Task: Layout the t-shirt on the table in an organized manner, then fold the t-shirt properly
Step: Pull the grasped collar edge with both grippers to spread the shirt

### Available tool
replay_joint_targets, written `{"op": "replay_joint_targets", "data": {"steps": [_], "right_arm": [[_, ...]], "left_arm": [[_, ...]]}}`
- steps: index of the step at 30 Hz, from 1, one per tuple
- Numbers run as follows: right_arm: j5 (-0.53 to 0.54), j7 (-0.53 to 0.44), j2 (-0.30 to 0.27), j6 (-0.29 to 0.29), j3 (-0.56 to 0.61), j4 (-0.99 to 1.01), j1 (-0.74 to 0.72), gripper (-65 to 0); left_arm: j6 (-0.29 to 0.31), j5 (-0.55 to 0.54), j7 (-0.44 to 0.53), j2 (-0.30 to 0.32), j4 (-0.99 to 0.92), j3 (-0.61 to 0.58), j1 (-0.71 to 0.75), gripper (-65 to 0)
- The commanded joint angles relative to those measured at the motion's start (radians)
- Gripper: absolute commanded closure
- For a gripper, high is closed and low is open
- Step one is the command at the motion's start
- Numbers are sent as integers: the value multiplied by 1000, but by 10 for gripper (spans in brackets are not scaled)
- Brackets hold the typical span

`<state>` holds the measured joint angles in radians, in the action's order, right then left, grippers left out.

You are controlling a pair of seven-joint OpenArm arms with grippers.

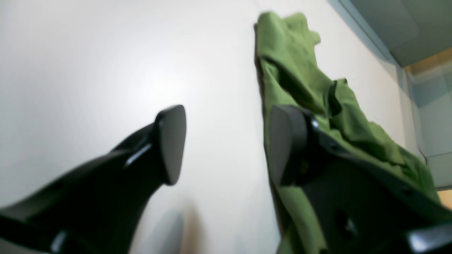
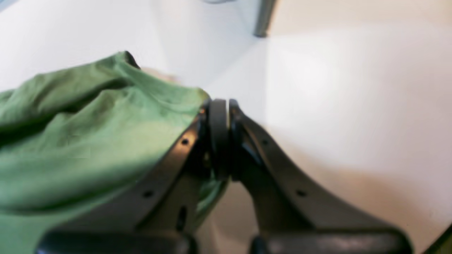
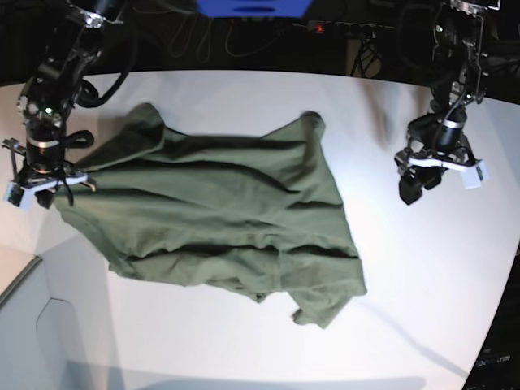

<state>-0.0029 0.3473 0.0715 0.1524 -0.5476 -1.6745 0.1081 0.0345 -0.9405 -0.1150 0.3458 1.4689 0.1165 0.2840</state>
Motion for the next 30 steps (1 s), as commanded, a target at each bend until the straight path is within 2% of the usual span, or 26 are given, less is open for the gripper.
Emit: {"op": "replay_joint_targets", "data": {"steps": [1, 3, 7, 10, 13, 17, 22, 27, 28, 30], "right_arm": [[2, -18, -9, 3, -2, 7, -20, 0], [-1, -14, -28, 3, -4, 50, -40, -12], [-1, -15, -39, 3, -4, 61, -38, -158], [1, -15, -28, 3, -4, 12, -18, -267], [1, -20, 9, 3, -1, -68, 6, -320], [1, -20, 60, 3, 37, -129, 38, -325], [1, -20, 55, 3, 154, -132, 103, -325], [1, -20, 55, 3, 177, -132, 120, -325], [1, -20, 55, 3, 177, -131, 121, -325], [1, -20, 55, 3, 179, -131, 121, -325]], "left_arm": [[11, -10, 22, 6, 13, 2, -9, -362], [11, -5, 22, 2, 6, 1, -10, -366], [11, -1, 22, -35, -7, -25, -33, -453], [11, -1, 22, -49, -78, -82, -90, -523], [11, -1, 22, -72, -173, -143, -168, -528], [11, -1, 22, -115, -273, -205, -245, -527], [6, -1, 22, -146, -356, -311, -312, -526], [3, -1, 25, -146, -423, -429, -355, -516], [3, -2, 27, -146, -425, -436, -355, -487], [3, -7, 27, -146, -425, -436, -351, -350]]}}
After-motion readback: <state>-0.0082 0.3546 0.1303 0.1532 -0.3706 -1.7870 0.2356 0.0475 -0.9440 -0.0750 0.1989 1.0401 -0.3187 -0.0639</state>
